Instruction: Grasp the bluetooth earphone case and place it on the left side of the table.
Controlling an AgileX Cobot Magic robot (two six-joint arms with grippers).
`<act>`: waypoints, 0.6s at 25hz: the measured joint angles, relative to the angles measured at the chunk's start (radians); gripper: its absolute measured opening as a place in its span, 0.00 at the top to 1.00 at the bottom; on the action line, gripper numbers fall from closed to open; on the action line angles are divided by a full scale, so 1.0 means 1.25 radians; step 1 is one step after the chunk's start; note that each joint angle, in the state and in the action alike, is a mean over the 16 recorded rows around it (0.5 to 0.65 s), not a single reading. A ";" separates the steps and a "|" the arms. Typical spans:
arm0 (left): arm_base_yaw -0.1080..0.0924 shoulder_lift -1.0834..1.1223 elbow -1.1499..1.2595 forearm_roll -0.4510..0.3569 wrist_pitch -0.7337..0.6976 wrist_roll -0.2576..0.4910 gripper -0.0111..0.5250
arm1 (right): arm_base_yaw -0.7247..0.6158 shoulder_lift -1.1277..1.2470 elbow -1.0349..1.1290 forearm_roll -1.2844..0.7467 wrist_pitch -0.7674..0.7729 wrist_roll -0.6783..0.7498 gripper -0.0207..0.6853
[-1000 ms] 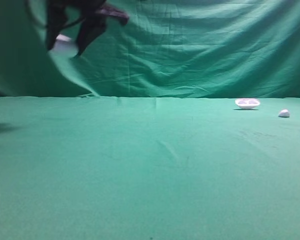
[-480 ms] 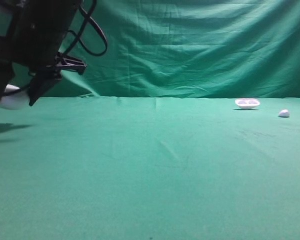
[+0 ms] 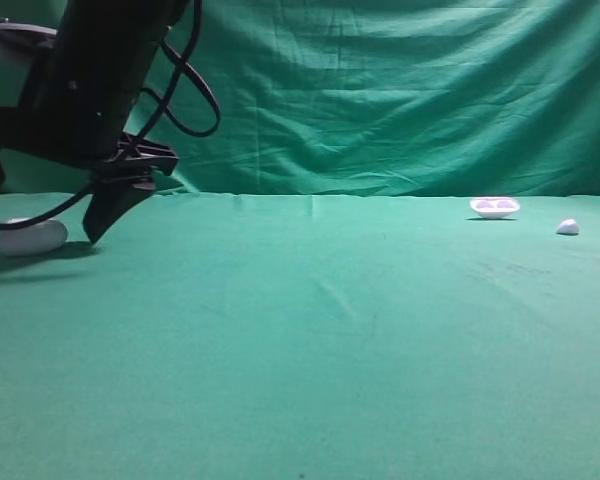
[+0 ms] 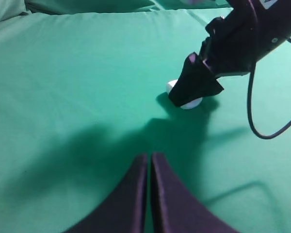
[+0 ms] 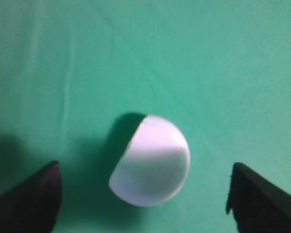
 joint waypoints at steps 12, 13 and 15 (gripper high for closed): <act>0.000 0.000 0.000 0.000 0.000 0.000 0.98 | -0.006 -0.211 -0.004 -0.145 0.252 0.069 0.91; 0.000 0.000 0.000 0.000 0.000 0.000 0.98 | -0.008 -0.225 -0.003 -0.149 0.265 0.076 0.93; 0.000 0.000 0.000 0.000 0.000 0.000 0.98 | -0.013 -0.254 0.001 -0.151 0.285 0.090 0.96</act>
